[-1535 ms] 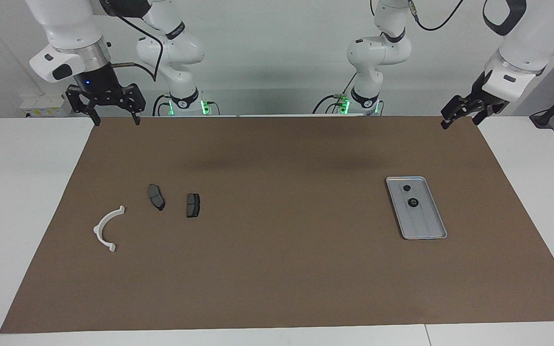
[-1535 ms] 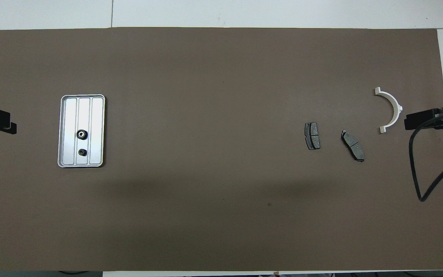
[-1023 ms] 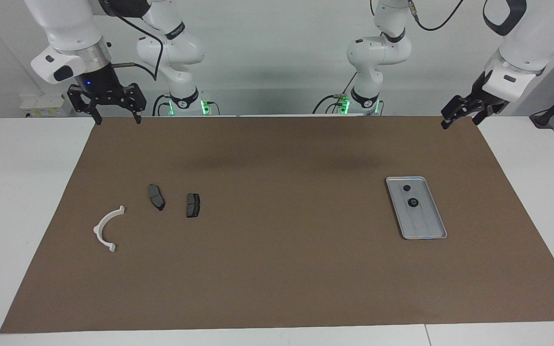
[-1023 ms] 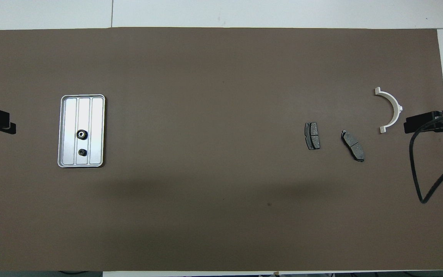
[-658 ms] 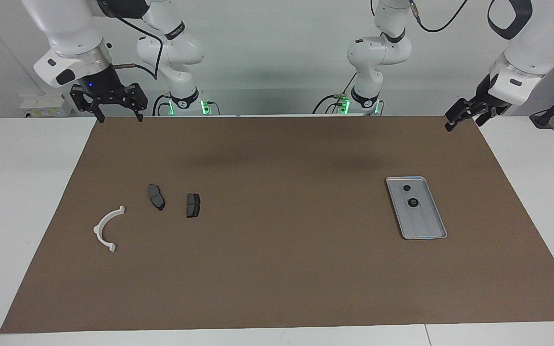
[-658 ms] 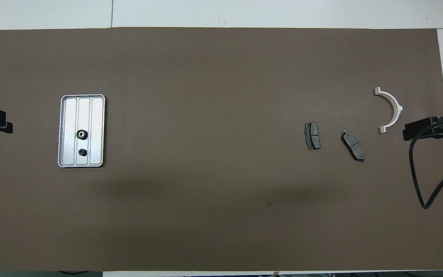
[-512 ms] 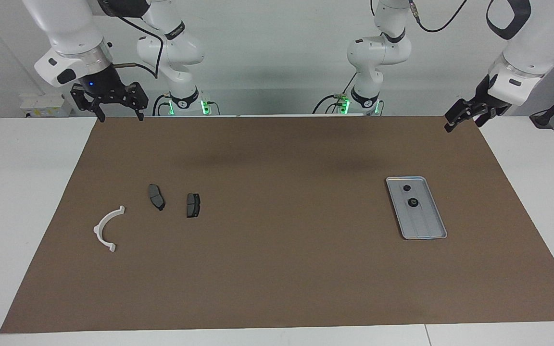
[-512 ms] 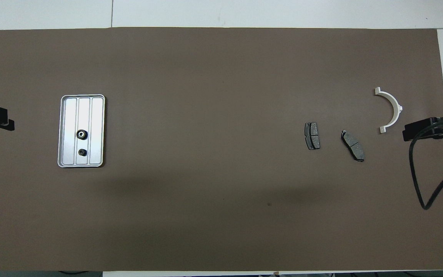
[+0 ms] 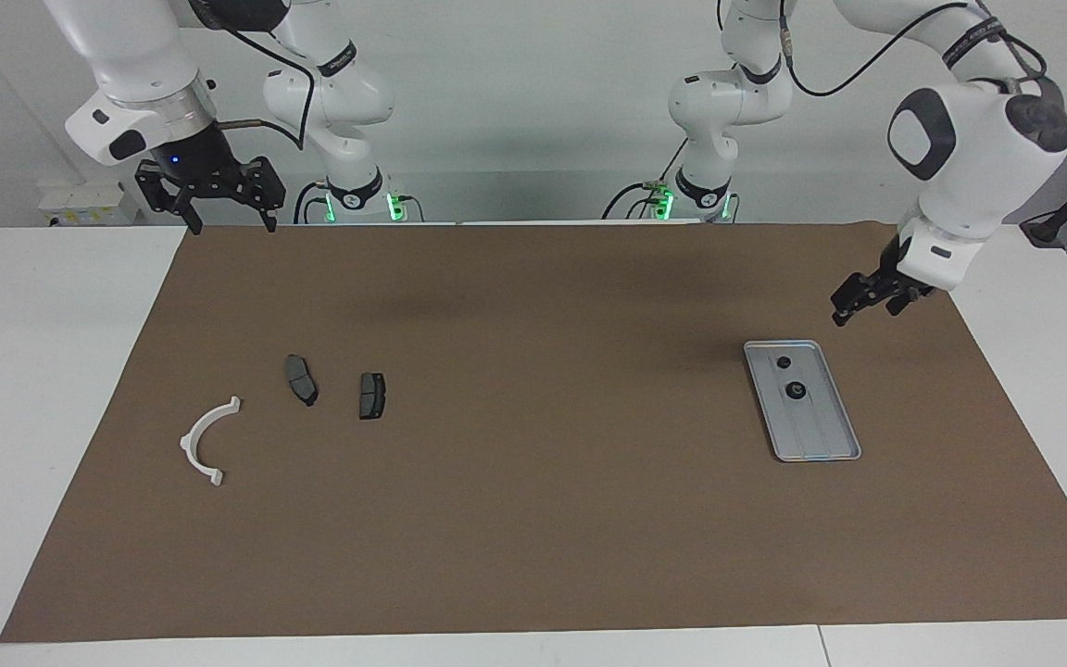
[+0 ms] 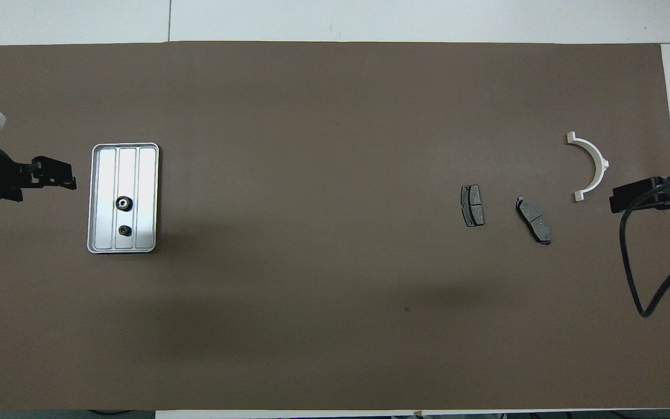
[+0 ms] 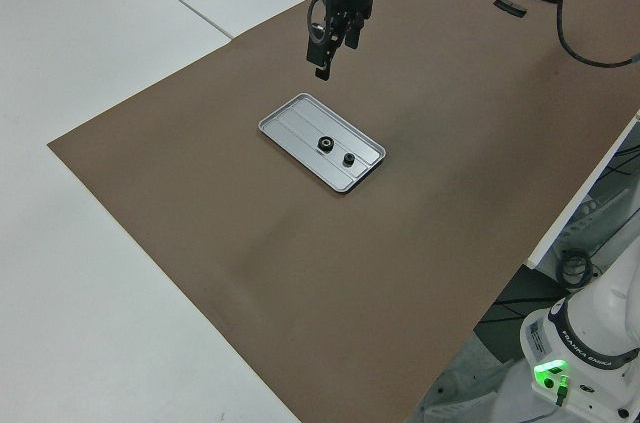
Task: Place bearing gear from tray to pile
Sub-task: 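Reach the left gripper to the silver tray and grasp the dark gear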
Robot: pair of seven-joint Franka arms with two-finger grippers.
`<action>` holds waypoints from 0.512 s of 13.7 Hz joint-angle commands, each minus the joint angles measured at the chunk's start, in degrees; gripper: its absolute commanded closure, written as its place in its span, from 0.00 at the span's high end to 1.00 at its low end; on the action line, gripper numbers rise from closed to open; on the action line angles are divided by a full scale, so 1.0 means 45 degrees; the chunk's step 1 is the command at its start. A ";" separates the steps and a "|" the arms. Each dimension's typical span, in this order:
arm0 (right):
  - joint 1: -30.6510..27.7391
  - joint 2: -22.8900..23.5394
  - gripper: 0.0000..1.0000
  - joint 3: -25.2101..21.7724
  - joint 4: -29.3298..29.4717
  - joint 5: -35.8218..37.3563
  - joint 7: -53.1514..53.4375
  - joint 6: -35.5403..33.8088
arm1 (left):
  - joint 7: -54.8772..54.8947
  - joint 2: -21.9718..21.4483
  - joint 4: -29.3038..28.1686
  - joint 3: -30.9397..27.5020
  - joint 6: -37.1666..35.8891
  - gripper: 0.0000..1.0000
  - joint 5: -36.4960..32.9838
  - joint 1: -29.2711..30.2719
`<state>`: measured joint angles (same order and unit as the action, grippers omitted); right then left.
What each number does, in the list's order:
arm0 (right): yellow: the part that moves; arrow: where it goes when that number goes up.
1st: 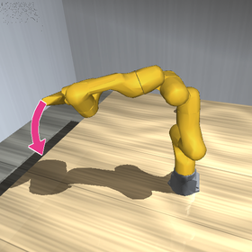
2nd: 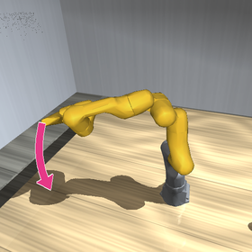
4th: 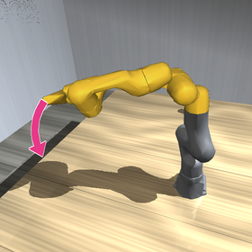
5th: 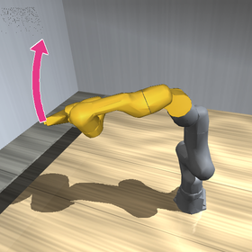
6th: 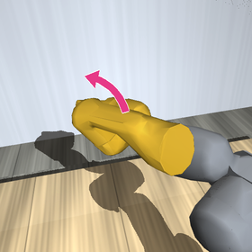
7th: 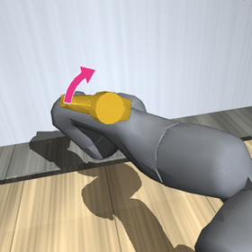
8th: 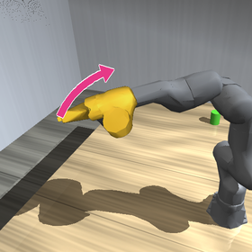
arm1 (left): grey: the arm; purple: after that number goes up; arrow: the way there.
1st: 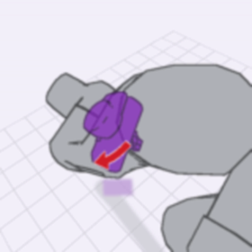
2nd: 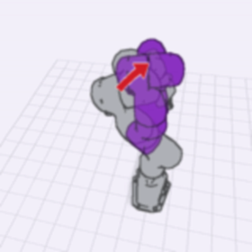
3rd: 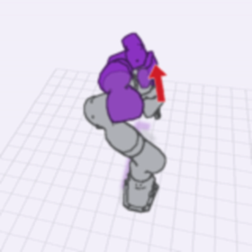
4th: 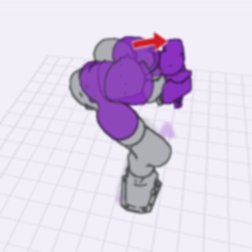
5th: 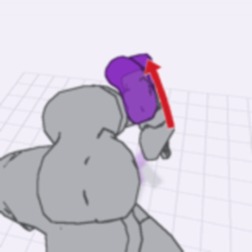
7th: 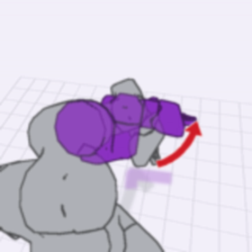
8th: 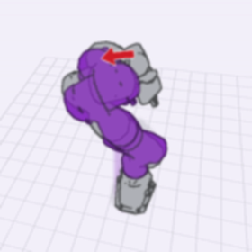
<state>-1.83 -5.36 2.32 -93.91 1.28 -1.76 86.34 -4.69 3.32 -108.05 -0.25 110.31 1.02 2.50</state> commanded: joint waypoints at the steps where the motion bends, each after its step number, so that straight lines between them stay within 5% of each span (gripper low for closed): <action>1: -0.0140 0.0058 1.00 0.0109 0.0186 -0.0362 -0.0175 -0.0143 | -0.0267 0.0102 -0.1436 0.0074 0.2102 1.00 -0.0148 0.0010; 5: -0.0120 0.0019 1.00 0.0109 0.0186 -0.0362 -0.0136 -0.0104 | -0.0190 0.1585 -0.1594 0.0074 0.3279 1.00 -0.0148 -0.0049; 7: -0.0120 -0.0001 1.00 0.0109 0.0186 -0.0362 -0.0156 -0.0104 | -0.0170 0.1937 -0.1654 0.0074 0.3573 0.87 -0.0148 -0.0126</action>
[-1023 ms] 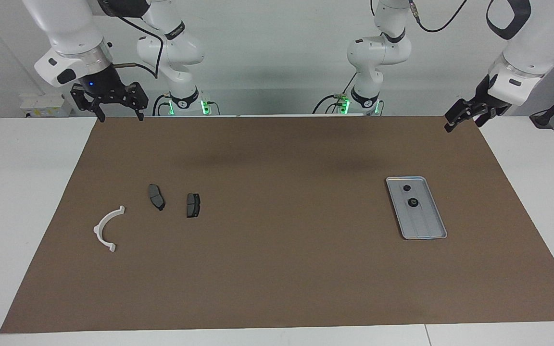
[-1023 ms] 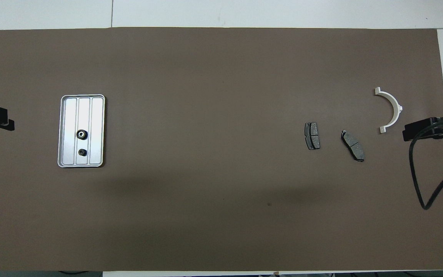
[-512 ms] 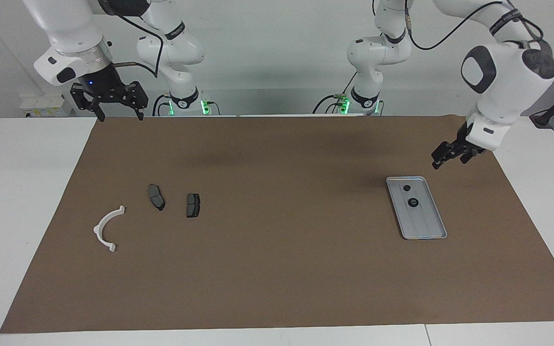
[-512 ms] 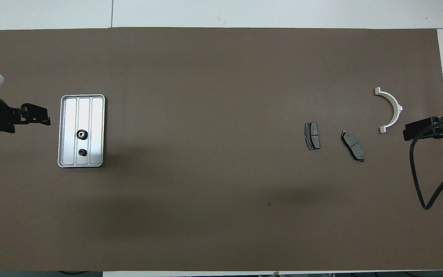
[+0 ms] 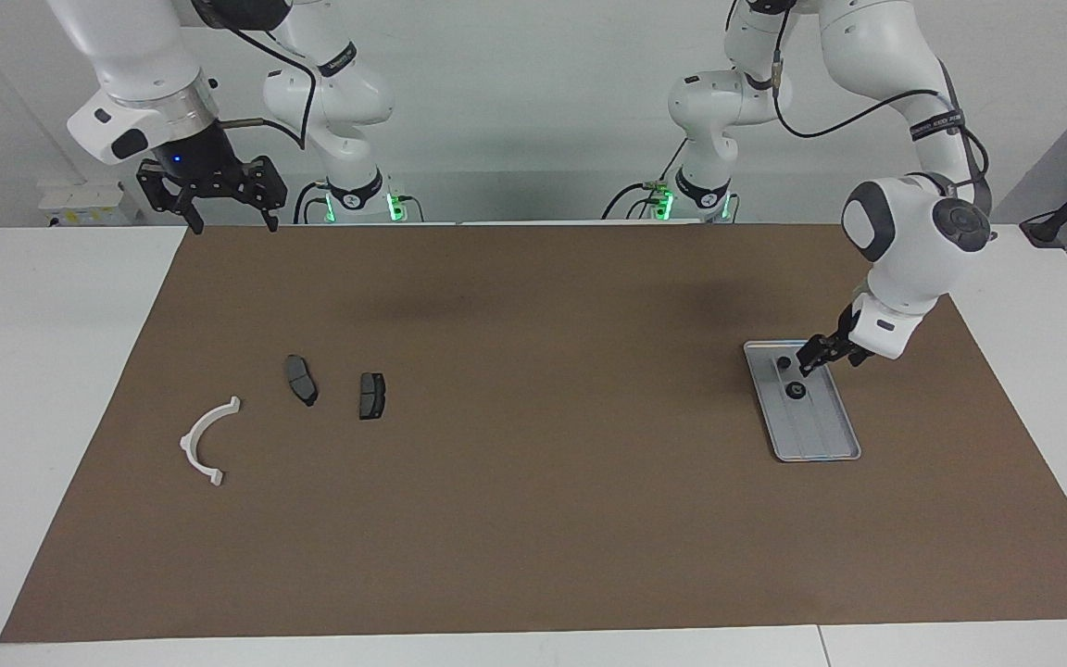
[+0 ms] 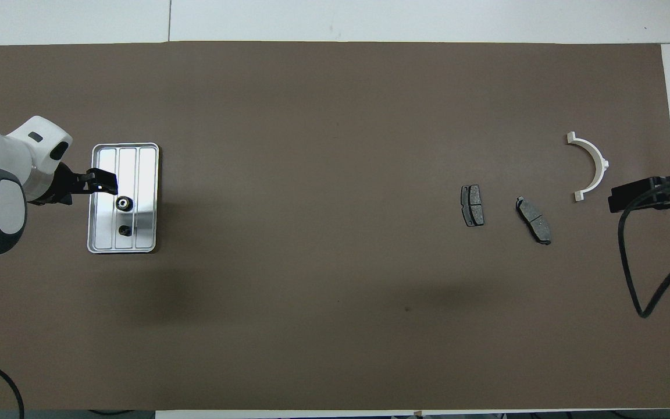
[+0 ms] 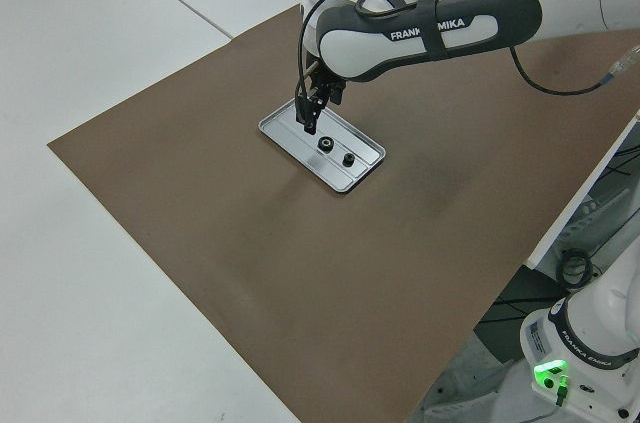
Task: Place bearing gear from tray to pile
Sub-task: 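Reach the left gripper to the silver tray and grasp the dark gear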
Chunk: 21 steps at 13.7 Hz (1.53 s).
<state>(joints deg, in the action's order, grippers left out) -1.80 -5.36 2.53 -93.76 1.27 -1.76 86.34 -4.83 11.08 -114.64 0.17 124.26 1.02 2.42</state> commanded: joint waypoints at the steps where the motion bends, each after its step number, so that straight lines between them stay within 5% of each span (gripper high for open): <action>1: -0.0128 -0.0001 1.00 0.0064 0.0132 -0.0361 -0.0137 -0.0104 | -0.0157 0.0349 -0.0187 -0.0019 0.0511 0.84 -0.0148 -0.0146; 16: 0.0377 -0.0060 1.00 0.0103 0.0092 -0.0361 -0.0234 0.0579 | -0.0197 0.0858 -0.1223 0.0001 0.2230 0.61 -0.0109 -0.0362; 17: 0.0418 -0.0079 1.00 0.0103 0.0034 -0.0361 -0.0215 0.0754 | -0.0197 0.0858 -0.1223 0.0001 0.2230 0.52 -0.0109 -0.0381; 20: 0.0360 -0.0079 1.00 0.0103 0.0053 -0.0361 -0.0234 0.0756 | -0.0235 0.0858 -0.1145 0.0001 0.2094 0.02 -0.0051 -0.0342; 21: 0.0379 -0.0079 1.00 0.0103 0.0034 -0.0361 -0.0234 0.0756 | -0.0274 0.0916 -0.0932 0.0001 0.1958 0.00 0.0047 -0.0361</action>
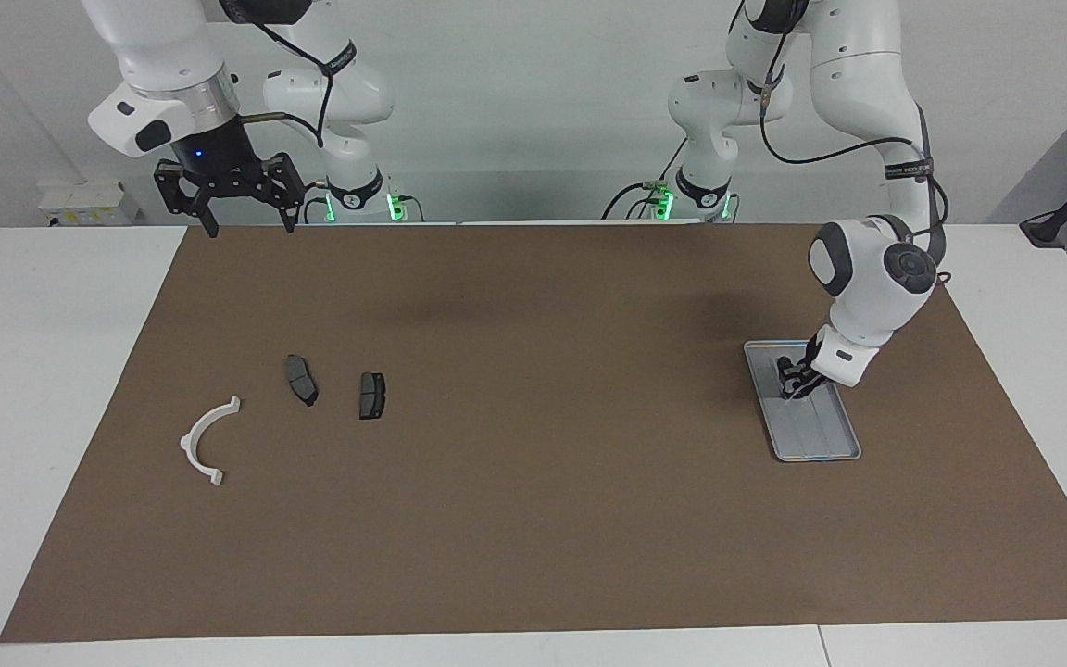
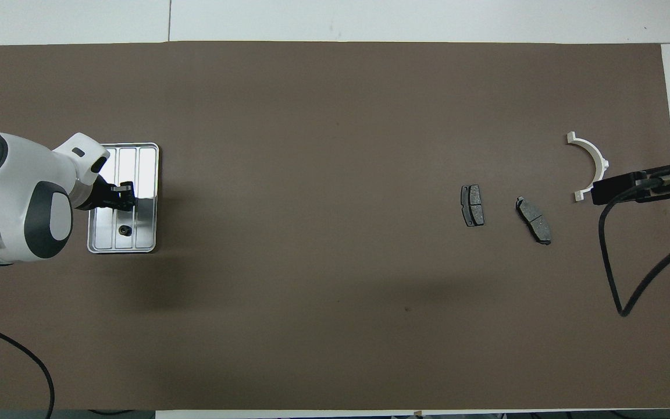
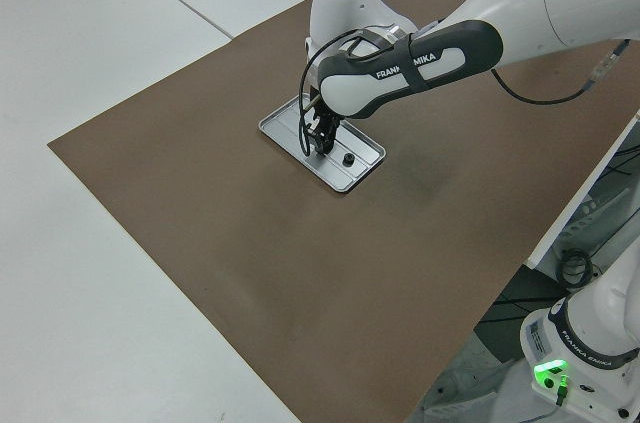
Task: Place bearing gear from tray to pile
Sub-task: 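Reach the left gripper to the silver tray and grasp the dark gear, then carry the dark gear with the left gripper to mid-table and release it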
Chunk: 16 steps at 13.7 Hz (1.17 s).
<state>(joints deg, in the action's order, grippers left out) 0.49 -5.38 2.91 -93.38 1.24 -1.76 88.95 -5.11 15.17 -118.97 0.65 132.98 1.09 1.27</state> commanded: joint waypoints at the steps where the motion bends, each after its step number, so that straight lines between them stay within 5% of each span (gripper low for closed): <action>1: -0.0109 -0.0094 1.00 0.0017 -0.0069 -0.0353 -0.0234 0.0156 | -0.0290 0.0065 0.0593 -0.0106 -0.0426 0.00 0.0417 -0.0125; 5: -0.0090 -0.0172 1.00 0.0036 -0.0030 -0.0372 -0.0195 0.0137 | -0.4124 0.0242 0.3018 -0.0126 -0.2908 0.00 0.1144 -0.1972; 11: -0.0207 -0.0367 1.00 -0.0003 -0.0011 -0.0372 -0.0195 -0.0058 | -1.1006 0.0883 0.3157 -0.0204 -0.1468 0.00 0.0734 -0.6428; 16: -0.0207 -0.0426 1.00 -0.0022 -0.0011 -0.0372 -0.0195 0.0000 | -1.1912 0.1550 0.2748 -0.0165 -0.0450 0.00 0.0656 -0.7351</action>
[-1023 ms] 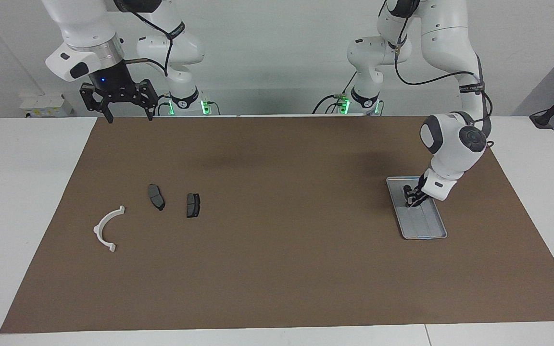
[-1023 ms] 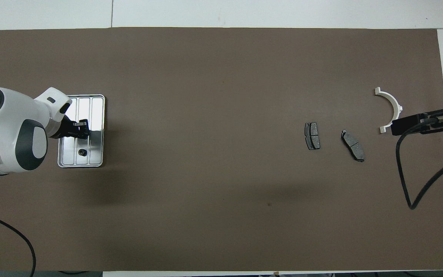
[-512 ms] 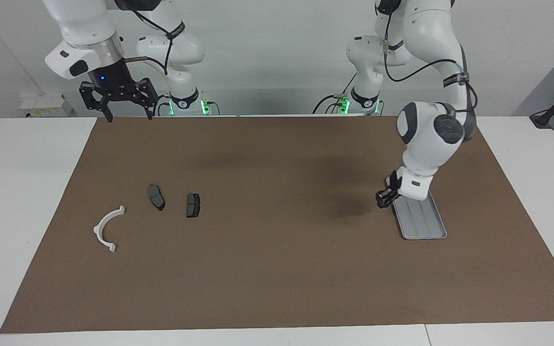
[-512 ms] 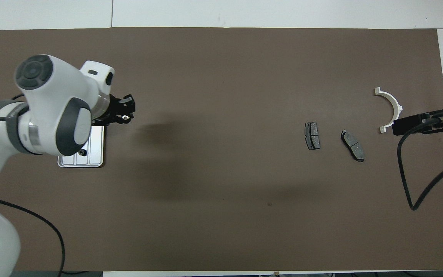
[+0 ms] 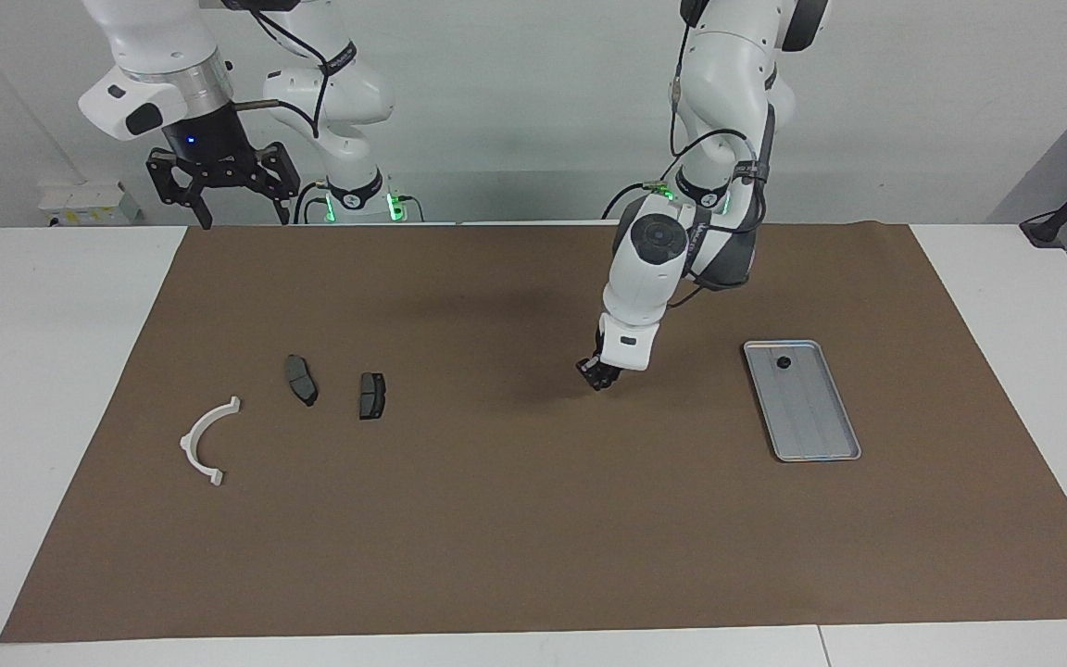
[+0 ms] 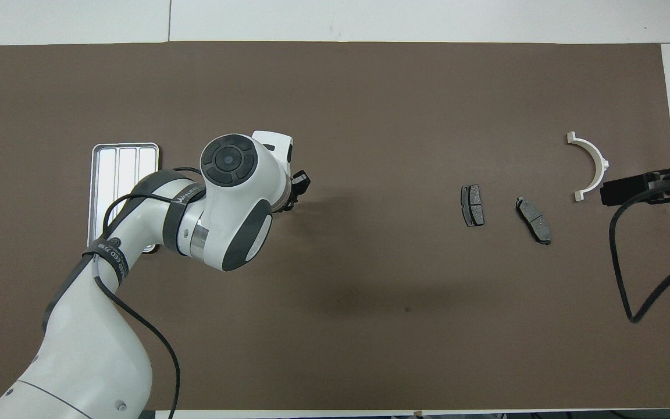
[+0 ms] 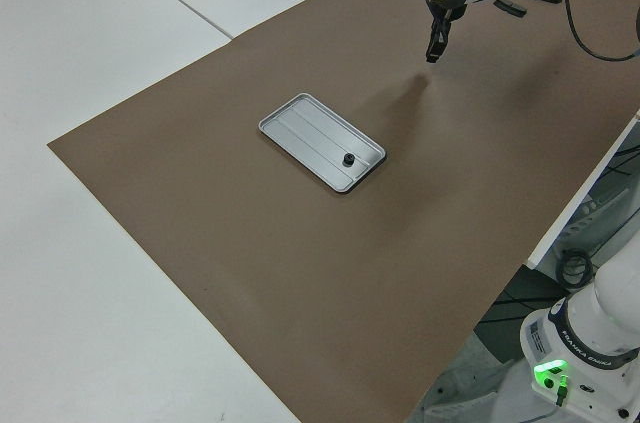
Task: Place bearing gear from tray to pile
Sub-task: 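Carry the dark gear with the left gripper to mid-table and release it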
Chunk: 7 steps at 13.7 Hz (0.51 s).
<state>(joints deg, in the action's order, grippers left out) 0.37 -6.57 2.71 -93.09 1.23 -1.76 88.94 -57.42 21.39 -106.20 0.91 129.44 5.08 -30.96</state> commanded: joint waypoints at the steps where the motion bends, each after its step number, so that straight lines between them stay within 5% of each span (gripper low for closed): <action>1: -0.0199 -0.0181 1.00 -0.0015 -0.0075 -0.0372 -0.0195 -0.0057 | -0.0288 0.0168 -0.0206 -0.0222 0.0376 0.00 -0.0230 -0.0210; 7: -0.0180 -0.0181 1.00 -0.0036 0.0003 -0.0372 -0.0254 0.0099 | -0.0522 0.0110 -0.1125 -0.0222 0.1273 0.00 -0.0230 -0.0502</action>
<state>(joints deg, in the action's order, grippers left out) 0.26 -6.70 2.23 -93.02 1.23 -1.76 88.94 -58.15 22.59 -108.94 0.65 132.94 4.89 -31.88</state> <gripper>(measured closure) 0.000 0.656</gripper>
